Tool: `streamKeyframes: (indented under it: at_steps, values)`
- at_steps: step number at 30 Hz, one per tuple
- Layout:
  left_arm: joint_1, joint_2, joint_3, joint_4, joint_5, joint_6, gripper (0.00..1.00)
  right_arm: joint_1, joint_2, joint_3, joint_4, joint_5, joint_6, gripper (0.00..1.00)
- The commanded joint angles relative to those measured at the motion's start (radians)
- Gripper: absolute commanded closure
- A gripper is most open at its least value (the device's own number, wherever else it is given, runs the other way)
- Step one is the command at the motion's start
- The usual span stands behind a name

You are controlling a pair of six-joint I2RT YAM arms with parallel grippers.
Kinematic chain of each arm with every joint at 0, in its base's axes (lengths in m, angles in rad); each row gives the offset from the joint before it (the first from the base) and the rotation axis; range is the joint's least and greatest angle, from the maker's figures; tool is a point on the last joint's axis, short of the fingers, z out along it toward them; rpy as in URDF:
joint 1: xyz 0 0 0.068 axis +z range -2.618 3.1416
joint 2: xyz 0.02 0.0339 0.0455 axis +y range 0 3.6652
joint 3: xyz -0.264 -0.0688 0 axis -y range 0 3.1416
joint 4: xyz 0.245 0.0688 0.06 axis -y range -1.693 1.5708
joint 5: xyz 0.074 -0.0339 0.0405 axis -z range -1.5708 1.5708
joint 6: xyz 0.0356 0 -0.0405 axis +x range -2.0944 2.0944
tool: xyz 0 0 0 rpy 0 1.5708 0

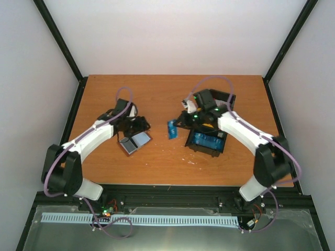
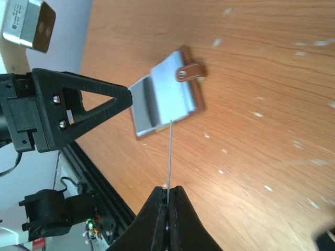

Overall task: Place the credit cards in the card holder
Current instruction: Place the credit card in the storage box, then adjust the card holder at the center of the board.

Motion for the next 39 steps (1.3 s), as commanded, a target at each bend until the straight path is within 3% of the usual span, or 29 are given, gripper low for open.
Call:
streamKeyframes:
  at_steps: [1, 6, 13, 15, 19, 26, 39]
  values:
    - [0.105, -0.13, -0.118, 0.022, -0.027, -0.045, 0.31, 0.088, 0.168, 0.135, 0.09, -0.098, -0.021, 0.97]
    - [0.255, -0.18, -0.213, 0.054, 0.068, -0.012, 0.38, 0.135, 0.352, 0.285, 0.089, -0.133, -0.025, 0.97]
    - [0.337, -0.132, -0.273, 0.164, 0.161, 0.029, 0.42, 0.146, 0.61, 0.545, 0.017, -0.13, -0.102, 0.97]
    - [0.346, -0.101, -0.28, 0.21, 0.131, 0.015, 0.42, 0.144, 0.683, 0.648, -0.035, -0.065, -0.147, 0.97]
    - [0.361, -0.02, -0.203, 0.293, 0.089, 0.056, 0.31, 0.142, 0.786, 0.843, -0.177, 0.021, -0.234, 0.97]
    - [0.363, 0.318, 0.082, 0.222, 0.175, 0.218, 0.26, 0.125, 0.733, 0.738, -0.113, 0.034, -0.237, 0.97]
    - [0.358, 0.394, 0.124, 0.099, 0.497, 0.365, 0.38, 0.104, 0.673, 0.645, -0.087, 0.038, -0.224, 0.97]
